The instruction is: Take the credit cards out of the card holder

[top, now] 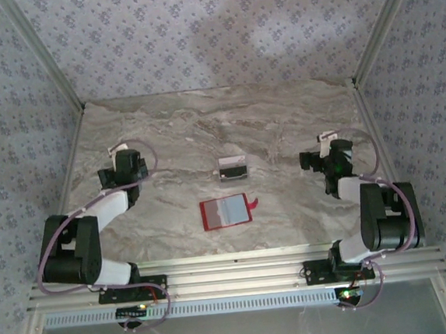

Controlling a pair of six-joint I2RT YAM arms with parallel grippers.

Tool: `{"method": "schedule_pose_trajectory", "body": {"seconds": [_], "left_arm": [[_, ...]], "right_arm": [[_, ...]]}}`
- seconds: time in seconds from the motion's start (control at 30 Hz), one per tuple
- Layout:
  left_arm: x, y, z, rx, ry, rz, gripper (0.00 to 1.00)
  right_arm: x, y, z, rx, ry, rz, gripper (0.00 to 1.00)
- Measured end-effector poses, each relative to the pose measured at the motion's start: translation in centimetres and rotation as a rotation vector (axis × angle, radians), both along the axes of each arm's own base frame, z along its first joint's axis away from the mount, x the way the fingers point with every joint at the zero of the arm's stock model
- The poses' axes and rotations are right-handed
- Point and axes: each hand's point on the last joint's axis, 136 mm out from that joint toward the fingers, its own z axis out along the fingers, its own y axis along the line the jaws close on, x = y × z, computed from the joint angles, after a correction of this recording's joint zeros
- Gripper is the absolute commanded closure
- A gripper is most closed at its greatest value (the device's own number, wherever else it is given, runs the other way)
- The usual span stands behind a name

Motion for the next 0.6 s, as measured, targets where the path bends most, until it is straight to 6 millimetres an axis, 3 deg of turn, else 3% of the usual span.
{"method": "schedule_pose_trajectory", "body": {"seconds": [0.17, 0.4, 0.6], "left_arm": [[0.6, 1.0, -2.6, -0.017, -0.014, -0.048, 0.00], [1.9, 0.2, -1.6, -0.085, -0.144, -0.154, 0.00], [0.9, -0.6, -3.0, -0.106, -0.155, -0.208, 0.00]], "right_arm": [[0.1, 0.4, -0.5, 0.020, -0.047, -0.002, 0.00], [0.4, 0.7, 0.4, 0.024, -0.111, -0.002, 0.00], [0.6, 0.7, 0.8, 0.013, -0.130, -0.012, 0.00]]}}
